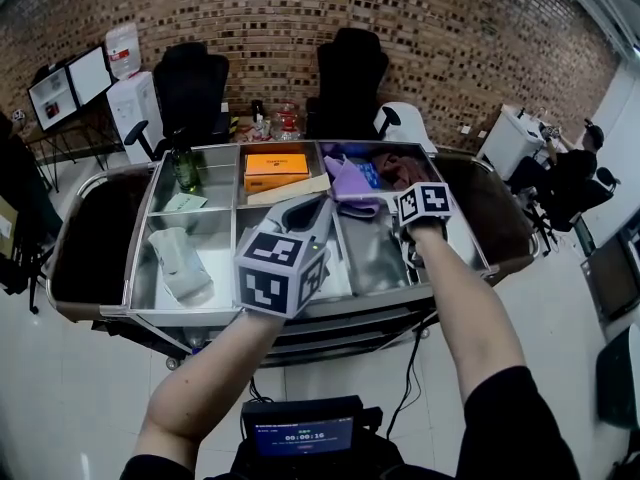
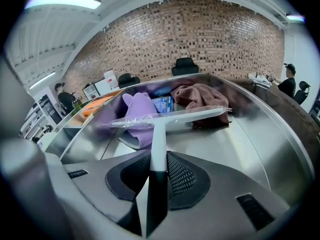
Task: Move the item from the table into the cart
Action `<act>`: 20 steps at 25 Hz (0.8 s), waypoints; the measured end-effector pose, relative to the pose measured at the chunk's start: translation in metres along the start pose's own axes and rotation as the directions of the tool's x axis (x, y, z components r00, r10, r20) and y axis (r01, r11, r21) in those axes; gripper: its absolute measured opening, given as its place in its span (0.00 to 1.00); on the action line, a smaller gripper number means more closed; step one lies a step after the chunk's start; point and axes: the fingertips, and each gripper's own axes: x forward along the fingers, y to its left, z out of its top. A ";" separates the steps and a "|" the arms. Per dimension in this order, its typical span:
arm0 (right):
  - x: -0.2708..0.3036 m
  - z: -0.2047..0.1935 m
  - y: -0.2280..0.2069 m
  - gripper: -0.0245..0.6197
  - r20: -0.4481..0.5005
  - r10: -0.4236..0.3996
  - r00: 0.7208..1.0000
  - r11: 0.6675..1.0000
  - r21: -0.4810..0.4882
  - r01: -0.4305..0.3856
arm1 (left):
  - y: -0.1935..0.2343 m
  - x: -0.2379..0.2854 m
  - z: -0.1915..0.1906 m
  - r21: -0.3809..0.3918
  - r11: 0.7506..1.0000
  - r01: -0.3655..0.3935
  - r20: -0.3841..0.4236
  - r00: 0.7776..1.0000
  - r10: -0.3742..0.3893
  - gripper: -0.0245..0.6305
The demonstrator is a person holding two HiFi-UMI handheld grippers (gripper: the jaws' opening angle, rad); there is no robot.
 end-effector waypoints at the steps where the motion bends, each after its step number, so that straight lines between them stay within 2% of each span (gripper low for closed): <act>1: 0.002 -0.001 -0.001 0.16 -0.005 0.001 1.000 1.000 0.002 -0.001 | 0.000 0.001 -0.002 -0.002 1.000 0.001 -0.003 1.000 -0.001 0.04; 20: 0.015 -0.003 -0.005 0.16 -0.003 0.018 1.000 1.000 0.024 -0.018 | 0.000 0.016 -0.015 -0.004 1.000 0.000 -0.025 1.000 0.000 0.04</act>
